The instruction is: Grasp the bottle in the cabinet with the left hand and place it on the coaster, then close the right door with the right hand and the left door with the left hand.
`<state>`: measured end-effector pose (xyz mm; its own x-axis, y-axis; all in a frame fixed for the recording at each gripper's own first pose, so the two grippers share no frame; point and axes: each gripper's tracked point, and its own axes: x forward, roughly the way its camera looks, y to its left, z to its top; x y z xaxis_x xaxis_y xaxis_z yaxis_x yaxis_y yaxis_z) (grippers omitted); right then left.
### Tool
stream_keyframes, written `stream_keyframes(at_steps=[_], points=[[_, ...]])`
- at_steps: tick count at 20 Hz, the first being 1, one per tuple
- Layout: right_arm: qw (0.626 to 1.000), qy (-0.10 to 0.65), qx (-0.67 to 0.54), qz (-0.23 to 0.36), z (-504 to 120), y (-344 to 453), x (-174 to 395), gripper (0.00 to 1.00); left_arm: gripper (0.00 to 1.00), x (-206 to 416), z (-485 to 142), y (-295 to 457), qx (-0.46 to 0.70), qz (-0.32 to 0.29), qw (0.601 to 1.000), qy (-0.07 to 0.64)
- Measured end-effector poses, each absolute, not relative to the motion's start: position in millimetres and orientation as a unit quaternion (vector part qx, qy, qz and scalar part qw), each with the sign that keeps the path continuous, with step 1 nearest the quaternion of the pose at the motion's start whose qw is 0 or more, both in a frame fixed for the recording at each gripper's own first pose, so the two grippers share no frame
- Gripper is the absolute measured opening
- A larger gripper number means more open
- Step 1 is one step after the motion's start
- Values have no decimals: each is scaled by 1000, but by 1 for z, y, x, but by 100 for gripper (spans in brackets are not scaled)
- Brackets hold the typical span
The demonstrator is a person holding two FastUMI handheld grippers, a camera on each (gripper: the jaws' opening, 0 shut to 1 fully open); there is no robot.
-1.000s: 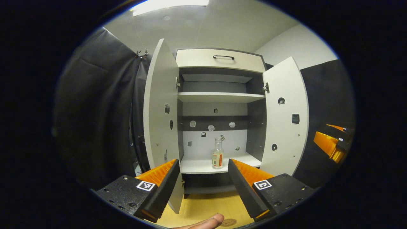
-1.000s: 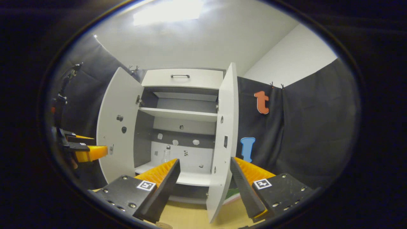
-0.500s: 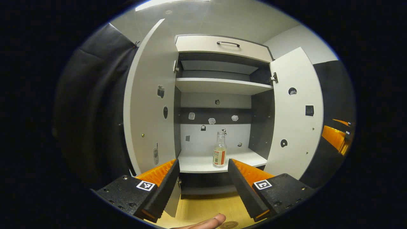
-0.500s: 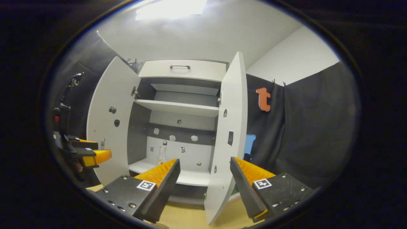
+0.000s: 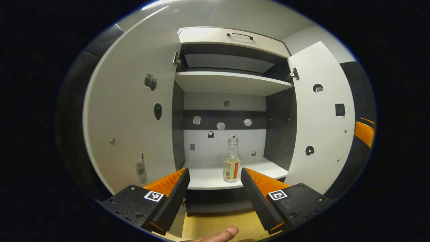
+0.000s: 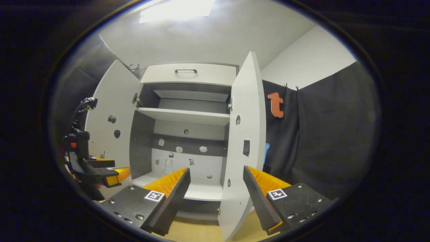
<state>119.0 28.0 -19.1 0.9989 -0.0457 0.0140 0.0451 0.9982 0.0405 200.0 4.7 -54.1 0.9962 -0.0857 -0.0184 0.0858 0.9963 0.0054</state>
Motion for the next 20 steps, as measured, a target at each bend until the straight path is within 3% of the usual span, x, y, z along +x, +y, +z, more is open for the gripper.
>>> stream_keyframes(at_steps=[13,16,20], points=[[999,8,-3,-40,-37,26,144,94,98,350,-113,-56,-3,-84,996,24],[999,8,-1,-43,-38,21,146,98,97,382,-124,-69,-2,-84,996,21],[999,16,-5,-42,-42,17,133,94,97,423,-136,-73,9,-64,998,15]])
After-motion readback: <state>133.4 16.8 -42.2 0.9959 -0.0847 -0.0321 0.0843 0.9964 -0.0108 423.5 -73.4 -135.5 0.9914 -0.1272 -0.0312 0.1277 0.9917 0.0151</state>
